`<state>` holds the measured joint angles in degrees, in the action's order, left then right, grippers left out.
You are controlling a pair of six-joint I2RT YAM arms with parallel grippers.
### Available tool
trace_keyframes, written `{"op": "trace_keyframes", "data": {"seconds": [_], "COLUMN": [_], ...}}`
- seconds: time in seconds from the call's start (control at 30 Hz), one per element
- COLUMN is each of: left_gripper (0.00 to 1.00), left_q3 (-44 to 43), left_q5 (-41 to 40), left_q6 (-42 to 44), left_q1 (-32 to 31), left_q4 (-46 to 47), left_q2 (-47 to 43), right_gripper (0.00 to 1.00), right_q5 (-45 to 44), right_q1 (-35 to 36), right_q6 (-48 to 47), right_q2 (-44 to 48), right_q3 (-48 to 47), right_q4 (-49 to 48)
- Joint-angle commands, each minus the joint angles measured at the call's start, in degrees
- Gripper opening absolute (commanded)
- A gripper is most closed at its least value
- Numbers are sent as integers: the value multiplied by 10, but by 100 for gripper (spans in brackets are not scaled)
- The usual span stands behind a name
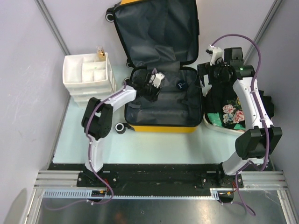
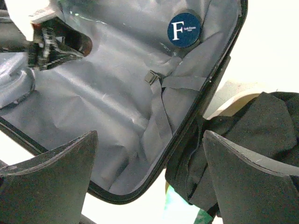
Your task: Open, take out, and arrange the luggage
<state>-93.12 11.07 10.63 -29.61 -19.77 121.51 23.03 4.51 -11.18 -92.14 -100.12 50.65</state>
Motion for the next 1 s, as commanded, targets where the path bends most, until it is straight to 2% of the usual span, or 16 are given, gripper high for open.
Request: {"op": "trace_keyframes", "data": {"seconds": [0.0, 0.17, 0.27, 0.3, 0.37, 0.47, 0.63, 0.8, 0.97], "left_gripper": [15, 15, 13, 12, 10, 8, 4, 4, 3], "left_q3": [-13, 28, 43, 45, 46, 38, -6, -70, -127], "left_q5": [31, 74, 91, 91, 90, 60, 36, -14, -27], "left_q6": [15, 13, -14, -22, -30, -24, -66, -59, -63], "left_q1": [10, 70, 151, 197, 239, 314, 417, 433, 444], "left_q4": [3, -16, -19, -19, -19, -19, -24, -46, -64], "left_q2": [-171, -310, -387, -405, -444, -465, -419, -333, -264], "right_gripper": [99, 99, 99, 99, 99, 100, 99, 99, 100], "right_q5": [26, 32, 31, 31, 32, 33, 37, 32, 23], "right_q1": [6, 26, 36, 38, 40, 44, 52, 59, 59], "right_q6": [9, 12, 8, 9, 13, 17, 20, 19, 16], "right_q2": [-18, -30, -34, -35, -38, -45, -51, -48, -40], "right_q3": [-42, -54, -49, -49, -52, -55, -54, -56, -51], "right_q4": [-6, -6, -5, -5, -6, -6, -6, -4, -3]}}
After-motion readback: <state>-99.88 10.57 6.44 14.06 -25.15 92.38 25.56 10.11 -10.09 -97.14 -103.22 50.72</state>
